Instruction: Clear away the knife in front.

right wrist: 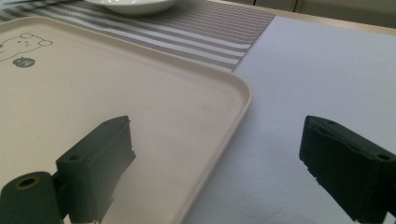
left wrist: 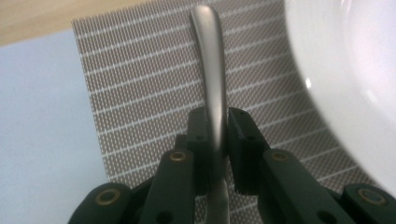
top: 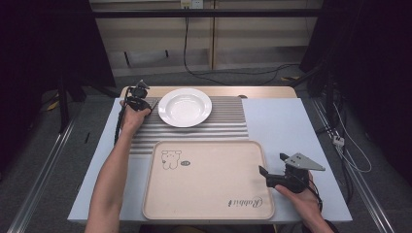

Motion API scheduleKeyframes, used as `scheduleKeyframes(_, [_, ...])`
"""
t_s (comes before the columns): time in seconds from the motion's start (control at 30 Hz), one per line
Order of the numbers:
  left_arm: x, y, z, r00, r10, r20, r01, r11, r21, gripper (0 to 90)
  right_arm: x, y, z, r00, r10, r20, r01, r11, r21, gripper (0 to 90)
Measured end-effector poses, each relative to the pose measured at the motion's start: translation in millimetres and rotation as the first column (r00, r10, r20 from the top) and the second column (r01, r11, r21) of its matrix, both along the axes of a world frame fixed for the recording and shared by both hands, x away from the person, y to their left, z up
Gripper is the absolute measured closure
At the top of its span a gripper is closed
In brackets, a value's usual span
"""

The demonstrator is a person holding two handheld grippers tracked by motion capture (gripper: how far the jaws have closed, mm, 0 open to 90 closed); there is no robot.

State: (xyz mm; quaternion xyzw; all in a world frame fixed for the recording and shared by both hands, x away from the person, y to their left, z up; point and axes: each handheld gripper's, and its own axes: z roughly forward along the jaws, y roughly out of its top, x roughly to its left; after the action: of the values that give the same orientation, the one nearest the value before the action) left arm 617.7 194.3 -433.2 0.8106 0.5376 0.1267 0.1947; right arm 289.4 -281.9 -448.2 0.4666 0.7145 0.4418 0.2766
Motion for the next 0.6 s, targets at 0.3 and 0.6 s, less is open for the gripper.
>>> scheduleKeyframes(0.3, [2.3, 0.1, -1.7, 0.9999, 0.012, 0.012, -0.012, 0.9997, -0.021, 78.8, 0.3, 0.2, -0.3, 1.0, 0.0, -0.002, 0.0, 1.0, 0.0, 9.3])
scheduleKeyframes(0.6, [0.3, -3.3, -1.1, 0.9997, 0.011, 0.021, -0.011, 0.9999, 0.006, 79.9, -0.7, 0.2, 0.2, 1.0, 0.0, -0.002, 0.0, 1.0, 0.001, 9.3])
